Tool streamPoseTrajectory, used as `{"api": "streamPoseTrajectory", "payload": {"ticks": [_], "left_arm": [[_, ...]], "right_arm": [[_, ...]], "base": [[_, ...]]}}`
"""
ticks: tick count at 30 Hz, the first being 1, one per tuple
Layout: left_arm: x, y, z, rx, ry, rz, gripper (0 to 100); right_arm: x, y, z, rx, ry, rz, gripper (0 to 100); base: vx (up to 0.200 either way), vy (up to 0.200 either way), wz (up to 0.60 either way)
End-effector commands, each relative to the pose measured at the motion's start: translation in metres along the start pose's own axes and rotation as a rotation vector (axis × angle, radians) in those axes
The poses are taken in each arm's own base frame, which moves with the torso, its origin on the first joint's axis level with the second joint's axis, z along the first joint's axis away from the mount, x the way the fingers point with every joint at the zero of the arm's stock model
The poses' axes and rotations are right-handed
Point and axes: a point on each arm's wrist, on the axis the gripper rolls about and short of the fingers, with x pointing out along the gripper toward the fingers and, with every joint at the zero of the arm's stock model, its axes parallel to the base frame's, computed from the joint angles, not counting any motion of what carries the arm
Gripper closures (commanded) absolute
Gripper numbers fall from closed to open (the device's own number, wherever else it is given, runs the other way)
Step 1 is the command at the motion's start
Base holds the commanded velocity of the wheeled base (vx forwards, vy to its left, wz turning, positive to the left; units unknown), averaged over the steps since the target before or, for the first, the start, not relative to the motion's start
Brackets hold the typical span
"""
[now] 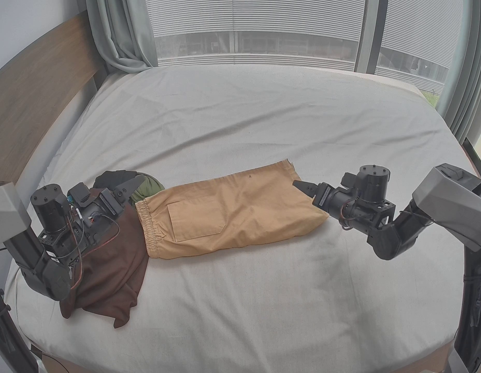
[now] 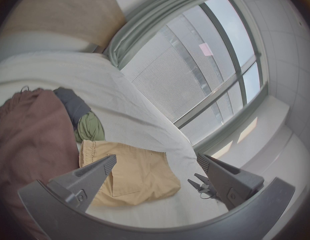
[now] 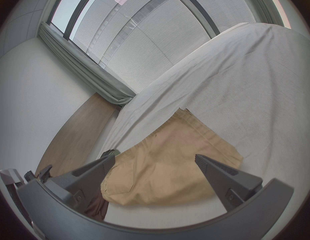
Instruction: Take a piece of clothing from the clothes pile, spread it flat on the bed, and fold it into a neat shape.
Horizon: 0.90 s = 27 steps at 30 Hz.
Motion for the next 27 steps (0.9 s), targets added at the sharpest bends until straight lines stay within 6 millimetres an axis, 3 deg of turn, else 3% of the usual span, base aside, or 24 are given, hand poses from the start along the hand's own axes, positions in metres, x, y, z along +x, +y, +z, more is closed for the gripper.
{"api": "streamPoseTrajectory", "payload": {"ticks": [1,15,27], "left_arm": [[-0.016,-0.002,-0.007,0.263,0.046,0.009,0],[-0.014,-0.002,-0.003,0.409,-0.029,0.055,0],[-0.014,-0.002,-0.003,0.410,-0.028,0.052,0]], "right_arm": [[-0.041,-0.003,-0.008,-0.004,-0.003,0.062,0],[-0.027,-0.027,-0.037,0.011,0.066,0.013,0],[-0.008,-0.048,-0.064,0.028,0.110,-0.017,0]], "base": [[0.000,0.000,0.00],[0.000,0.000,0.00],[0.000,0.000,0.00]]}}
